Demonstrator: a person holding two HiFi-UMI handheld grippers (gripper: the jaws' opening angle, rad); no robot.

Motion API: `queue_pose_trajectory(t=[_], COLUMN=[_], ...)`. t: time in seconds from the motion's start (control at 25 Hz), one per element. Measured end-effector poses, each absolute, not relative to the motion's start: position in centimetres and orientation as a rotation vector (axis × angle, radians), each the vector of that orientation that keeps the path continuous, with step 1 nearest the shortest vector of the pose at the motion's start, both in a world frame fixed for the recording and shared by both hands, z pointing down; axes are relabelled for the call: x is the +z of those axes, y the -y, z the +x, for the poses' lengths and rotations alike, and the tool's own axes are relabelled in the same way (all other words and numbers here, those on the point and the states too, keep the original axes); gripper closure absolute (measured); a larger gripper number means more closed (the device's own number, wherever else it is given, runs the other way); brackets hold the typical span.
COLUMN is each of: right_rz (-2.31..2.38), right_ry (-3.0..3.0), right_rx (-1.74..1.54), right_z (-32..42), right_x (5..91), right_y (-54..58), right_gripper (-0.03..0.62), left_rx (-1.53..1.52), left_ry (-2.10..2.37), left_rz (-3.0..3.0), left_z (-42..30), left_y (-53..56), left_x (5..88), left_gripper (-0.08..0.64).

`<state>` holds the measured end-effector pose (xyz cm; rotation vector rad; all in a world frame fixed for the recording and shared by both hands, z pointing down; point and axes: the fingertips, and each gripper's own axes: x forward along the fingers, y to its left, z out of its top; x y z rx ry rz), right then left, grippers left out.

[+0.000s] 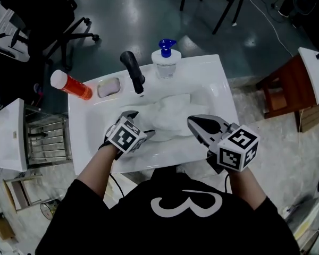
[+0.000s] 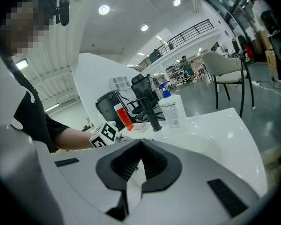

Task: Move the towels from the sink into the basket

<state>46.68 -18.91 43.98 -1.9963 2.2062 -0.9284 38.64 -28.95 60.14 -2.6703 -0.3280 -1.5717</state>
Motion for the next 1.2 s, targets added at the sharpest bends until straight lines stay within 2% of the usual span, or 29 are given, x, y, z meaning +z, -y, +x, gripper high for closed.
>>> queue_pose_trajectory(t=[0.64,1.08,1.2], right_rz=[-2.132,-2.129,-2.116], right_ry=[-2.06,-2.053,-2.064], right_rx=[-0.972,-0.988,-0.995], right_z=[49.1,48.0,47.6], right_x=[44.8,45.4,45.5], right_y=[20.9,22.1,22.2], right_gripper=[0.589,0.588,0.589], left_rx=[-1.645,-1.608,-1.587], left_ry=[0.462,0.523,0.507], left_rz=[-2.627,-2.692,-2.75], left_z=[40.6,40.3,40.1], left_y=[29.6,29.8,29.8], left_x=[67.0,65.8,64.6], left_gripper=[0.183,0.396,0.429])
